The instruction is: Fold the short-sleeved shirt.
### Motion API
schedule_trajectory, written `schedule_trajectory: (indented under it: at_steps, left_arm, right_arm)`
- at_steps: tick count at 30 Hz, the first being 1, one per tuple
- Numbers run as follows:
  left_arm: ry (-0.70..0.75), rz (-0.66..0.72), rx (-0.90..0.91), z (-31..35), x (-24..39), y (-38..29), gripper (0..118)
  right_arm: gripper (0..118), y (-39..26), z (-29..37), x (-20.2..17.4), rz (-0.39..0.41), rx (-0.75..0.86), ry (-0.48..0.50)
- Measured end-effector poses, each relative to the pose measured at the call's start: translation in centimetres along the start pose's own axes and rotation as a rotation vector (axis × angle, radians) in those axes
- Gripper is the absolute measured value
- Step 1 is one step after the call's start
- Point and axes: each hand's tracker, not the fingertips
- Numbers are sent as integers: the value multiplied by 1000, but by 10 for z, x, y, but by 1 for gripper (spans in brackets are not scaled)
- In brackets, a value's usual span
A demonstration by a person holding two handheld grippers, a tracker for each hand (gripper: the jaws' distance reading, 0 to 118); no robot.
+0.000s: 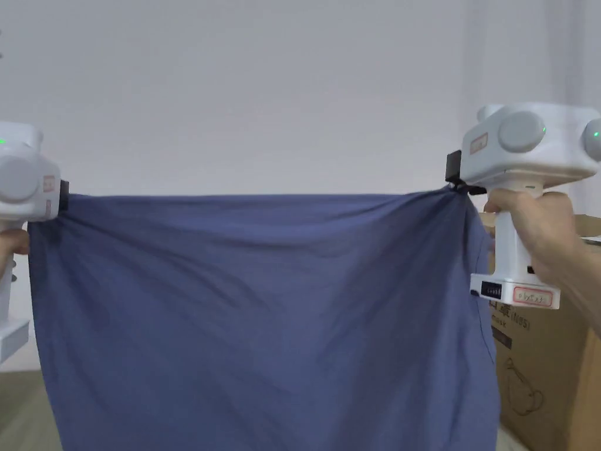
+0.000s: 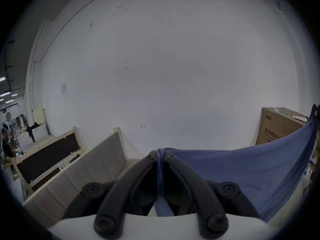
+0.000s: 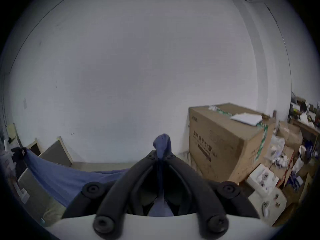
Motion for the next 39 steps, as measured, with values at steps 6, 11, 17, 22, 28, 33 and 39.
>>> schedule_trajectory:
  at_steps: [6,11,17,22,28,33,39]
  left_arm:
    - [17,-41,33,-33,9,-24,4]
    - [55,-90,-65,-73,27,-100,4]
    - [34,-165,-293,-127,53,-246,4]
    - [-6,-146,-478,-135,64,-347,4]
    - [-19,-145,-585,-103,54,-417,4]
    - [-52,-105,-607,-44,33,-423,4]
    - [-85,-160,-600,62,6,-419,4]
  right_arm:
    - [4,-20,-23,4,-19,-11,15]
    - [4,-96,-78,2,21,-173,4]
    - [4,-231,-148,9,2,-431,-40]
    - [4,-336,-179,17,-24,-631,-63]
    - [4,-413,-164,36,-29,-750,-50]
    - [4,-432,-108,56,-42,-772,-46]
    - [4,-447,7,81,-94,-791,-14]
